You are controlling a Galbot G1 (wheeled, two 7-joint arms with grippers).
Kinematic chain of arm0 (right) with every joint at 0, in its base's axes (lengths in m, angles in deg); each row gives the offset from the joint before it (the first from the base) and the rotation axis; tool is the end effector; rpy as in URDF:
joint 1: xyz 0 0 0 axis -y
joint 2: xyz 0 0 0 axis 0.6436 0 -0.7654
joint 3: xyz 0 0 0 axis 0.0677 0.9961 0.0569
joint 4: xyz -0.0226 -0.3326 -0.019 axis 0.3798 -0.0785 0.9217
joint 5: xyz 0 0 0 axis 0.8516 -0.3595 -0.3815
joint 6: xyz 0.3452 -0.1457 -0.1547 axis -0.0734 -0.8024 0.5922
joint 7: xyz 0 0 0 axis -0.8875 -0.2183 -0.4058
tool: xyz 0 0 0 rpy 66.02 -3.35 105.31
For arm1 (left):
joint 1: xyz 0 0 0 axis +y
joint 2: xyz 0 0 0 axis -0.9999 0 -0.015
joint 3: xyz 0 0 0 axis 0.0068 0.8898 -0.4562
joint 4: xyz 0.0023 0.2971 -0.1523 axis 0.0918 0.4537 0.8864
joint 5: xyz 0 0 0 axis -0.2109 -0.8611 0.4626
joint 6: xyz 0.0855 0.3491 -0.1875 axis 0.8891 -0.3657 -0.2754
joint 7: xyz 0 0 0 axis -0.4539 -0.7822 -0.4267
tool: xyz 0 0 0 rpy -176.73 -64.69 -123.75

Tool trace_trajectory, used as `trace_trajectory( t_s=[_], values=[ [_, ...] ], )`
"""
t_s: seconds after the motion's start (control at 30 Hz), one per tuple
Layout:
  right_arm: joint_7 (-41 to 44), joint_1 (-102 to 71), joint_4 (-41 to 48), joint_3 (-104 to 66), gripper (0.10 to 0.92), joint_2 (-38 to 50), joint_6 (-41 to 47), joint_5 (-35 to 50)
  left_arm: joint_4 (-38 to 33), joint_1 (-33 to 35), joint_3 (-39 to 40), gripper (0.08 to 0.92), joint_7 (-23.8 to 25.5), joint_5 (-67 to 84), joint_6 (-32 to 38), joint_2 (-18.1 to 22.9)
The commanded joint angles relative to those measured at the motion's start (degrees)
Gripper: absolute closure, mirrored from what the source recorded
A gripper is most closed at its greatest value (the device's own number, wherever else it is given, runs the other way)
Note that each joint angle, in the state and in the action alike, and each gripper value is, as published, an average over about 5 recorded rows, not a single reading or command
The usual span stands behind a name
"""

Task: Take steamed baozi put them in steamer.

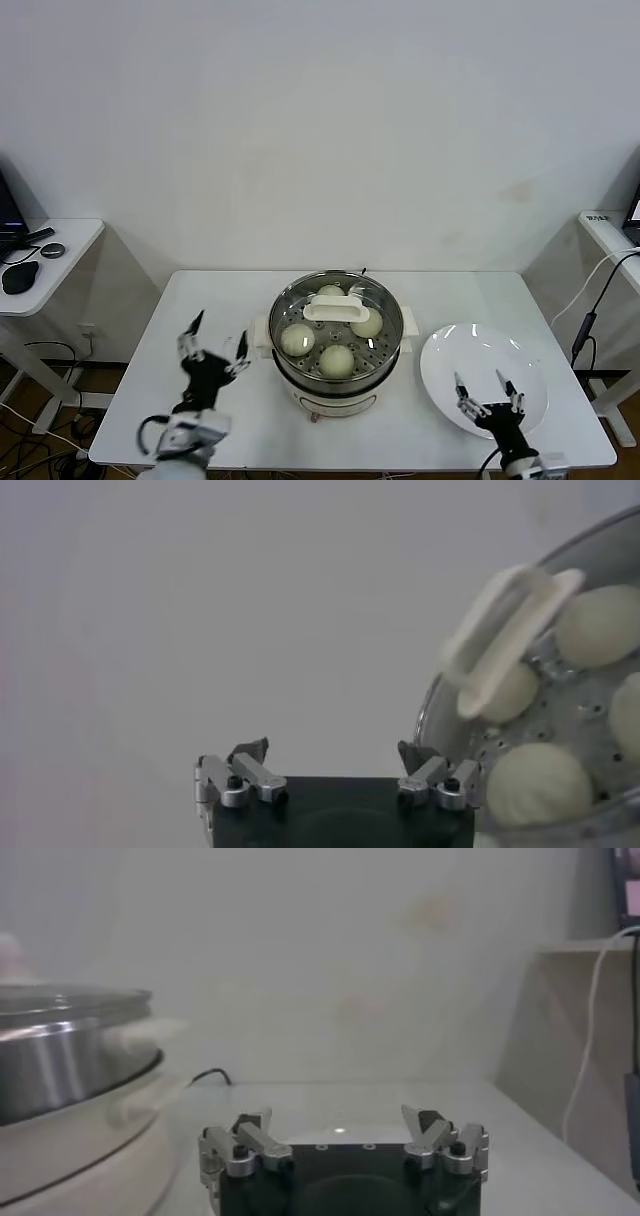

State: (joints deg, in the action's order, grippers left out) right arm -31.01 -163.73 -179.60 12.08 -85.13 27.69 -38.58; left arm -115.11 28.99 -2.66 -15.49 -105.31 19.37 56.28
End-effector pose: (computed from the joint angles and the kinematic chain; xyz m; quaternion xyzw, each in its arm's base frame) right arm 0.2059 -0.1361 -0.3598 0.0320 -0.9967 -0.0076 0.0739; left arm 0.2419 -0.0086 -0.2334 -0.0178 -0.9439 -0.3258 0.0504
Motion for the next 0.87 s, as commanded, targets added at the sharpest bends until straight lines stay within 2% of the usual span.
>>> trace_trajectory(
  t_s=[0.03,0.27,0.57,0.87],
  values=[
    [-1.4,-3.6,-1.6,2.3,0.203,0.5,0.4,-3.0,3.7,15.7,-13.9,0.177,-3.4,35.7,11.1,2.1],
    [-2.7,-4.4,-3.3,1.3,0.203,-1.5,5.1,-4.9,2.0,17.3,-11.1,0.177,-1.8,35.4,10.6,2.2],
    [-2.3,-5.4,-5.2,0.9,0.203,-2.3,6.2,-7.2,2.7,16.3,-10.9,0.177,-0.5,34.5,10.6,1.5],
    [-2.4,-5.2,-5.8,0.8,0.203,-3.8,7.8,-8.0,2.2,16.3,-9.6,0.177,-0.1,31.8,11.5,2.7]
  ],
)
